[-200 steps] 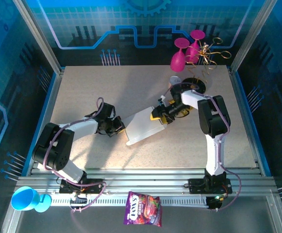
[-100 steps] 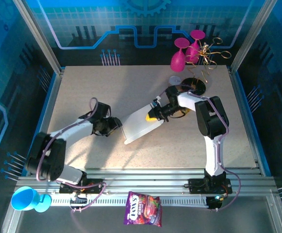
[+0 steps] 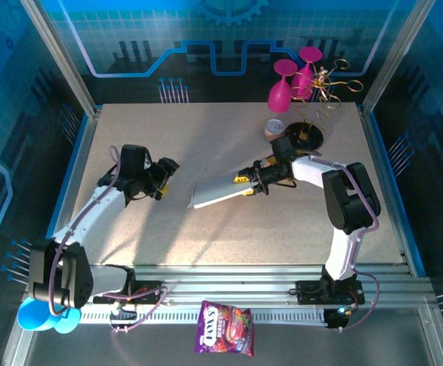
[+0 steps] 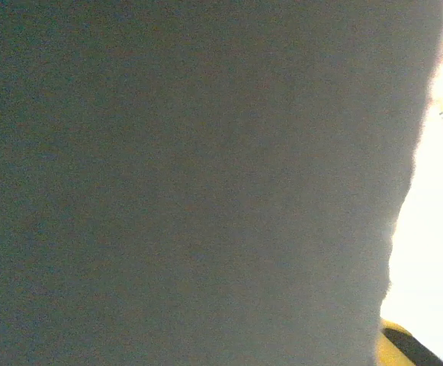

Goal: Fold the paper box

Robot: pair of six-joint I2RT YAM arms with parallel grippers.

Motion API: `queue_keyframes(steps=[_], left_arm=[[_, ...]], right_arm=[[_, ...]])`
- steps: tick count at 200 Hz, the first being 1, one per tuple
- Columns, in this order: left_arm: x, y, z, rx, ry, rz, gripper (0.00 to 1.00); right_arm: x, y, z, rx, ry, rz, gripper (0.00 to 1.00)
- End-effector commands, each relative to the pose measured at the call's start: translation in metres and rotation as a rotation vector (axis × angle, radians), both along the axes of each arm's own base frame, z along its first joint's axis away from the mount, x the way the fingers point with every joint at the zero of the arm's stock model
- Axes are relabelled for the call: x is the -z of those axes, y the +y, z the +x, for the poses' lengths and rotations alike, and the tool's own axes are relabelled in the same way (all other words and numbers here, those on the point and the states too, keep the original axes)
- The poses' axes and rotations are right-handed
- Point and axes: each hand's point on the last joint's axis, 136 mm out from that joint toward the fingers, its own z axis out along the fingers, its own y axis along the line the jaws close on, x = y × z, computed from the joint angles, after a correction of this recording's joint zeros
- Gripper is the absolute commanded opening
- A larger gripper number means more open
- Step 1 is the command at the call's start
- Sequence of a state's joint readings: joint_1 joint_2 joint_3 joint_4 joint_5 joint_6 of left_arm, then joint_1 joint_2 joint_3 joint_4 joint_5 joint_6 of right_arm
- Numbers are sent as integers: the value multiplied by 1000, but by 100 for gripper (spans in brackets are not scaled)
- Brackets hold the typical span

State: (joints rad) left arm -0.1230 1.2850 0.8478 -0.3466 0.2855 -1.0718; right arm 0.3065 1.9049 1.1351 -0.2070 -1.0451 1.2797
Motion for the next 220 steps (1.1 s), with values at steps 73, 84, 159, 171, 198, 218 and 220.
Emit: queue_keyframes(steps=[73,84,159,171,198,218,220], left_arm=[[56,-30,7,-155,240,-435,78],[59,-33,9,-177,252,-472,78],[52,-51,34,-221,231,-588,78],[50,-56,35,-213,232,-603,78],[51,-64,35,-225,242,-643,74],[49,-65,37,-229,238,-655,73],[50,-64,37,-241,244,-660,73]], right_arm=[[-25,7,13,160,190,114,30],[-28,9,16,167,177,128,30],[-26,22,16,184,187,156,28],[-25,23,16,183,187,157,28],[-24,25,15,180,191,157,28],[-22,25,14,178,198,156,27],[-22,25,13,177,199,156,27]])
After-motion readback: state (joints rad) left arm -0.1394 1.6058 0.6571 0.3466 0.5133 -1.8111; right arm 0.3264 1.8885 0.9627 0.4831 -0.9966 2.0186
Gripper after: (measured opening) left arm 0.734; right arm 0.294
